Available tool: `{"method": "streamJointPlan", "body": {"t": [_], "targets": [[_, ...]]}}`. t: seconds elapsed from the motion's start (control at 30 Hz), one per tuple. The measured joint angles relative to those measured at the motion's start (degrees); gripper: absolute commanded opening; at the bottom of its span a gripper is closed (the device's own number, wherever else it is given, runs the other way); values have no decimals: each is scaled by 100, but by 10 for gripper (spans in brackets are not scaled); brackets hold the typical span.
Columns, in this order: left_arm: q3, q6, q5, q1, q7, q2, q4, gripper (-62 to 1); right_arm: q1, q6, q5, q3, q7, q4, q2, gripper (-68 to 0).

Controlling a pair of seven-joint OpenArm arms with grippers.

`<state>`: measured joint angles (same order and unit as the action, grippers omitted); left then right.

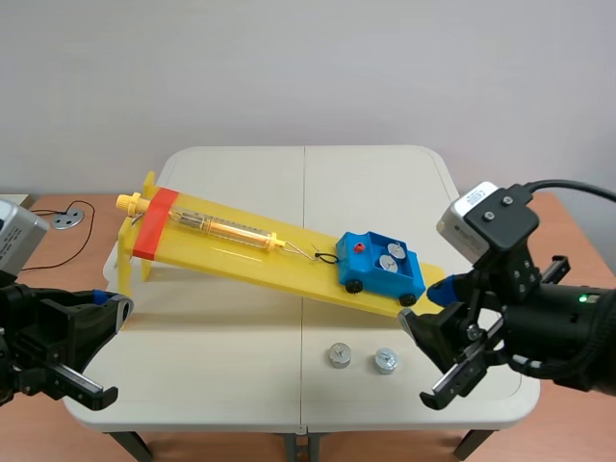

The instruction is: Place the four metal weights on the blue cart on the ramp.

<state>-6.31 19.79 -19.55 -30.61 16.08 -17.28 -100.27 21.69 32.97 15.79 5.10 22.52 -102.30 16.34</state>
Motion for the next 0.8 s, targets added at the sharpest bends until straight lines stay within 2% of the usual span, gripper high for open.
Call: {"method": "streamJointPlan", "body": {"t": [0.27, 0.53, 0.8], "targets": [[0, 0, 0, 0, 0, 0, 0, -580, -688, -219, -437, 520, -133, 1274, -407, -410], [0, 0, 0, 0, 0, -2, 0, -580, -1078, -691, -986, 1082, -474, 2039, -785, -410], [0, 0, 0, 0, 0, -2, 0, -580, -1443, -988, -1246, 1377, -728, 2826, -1045, -412]]}}
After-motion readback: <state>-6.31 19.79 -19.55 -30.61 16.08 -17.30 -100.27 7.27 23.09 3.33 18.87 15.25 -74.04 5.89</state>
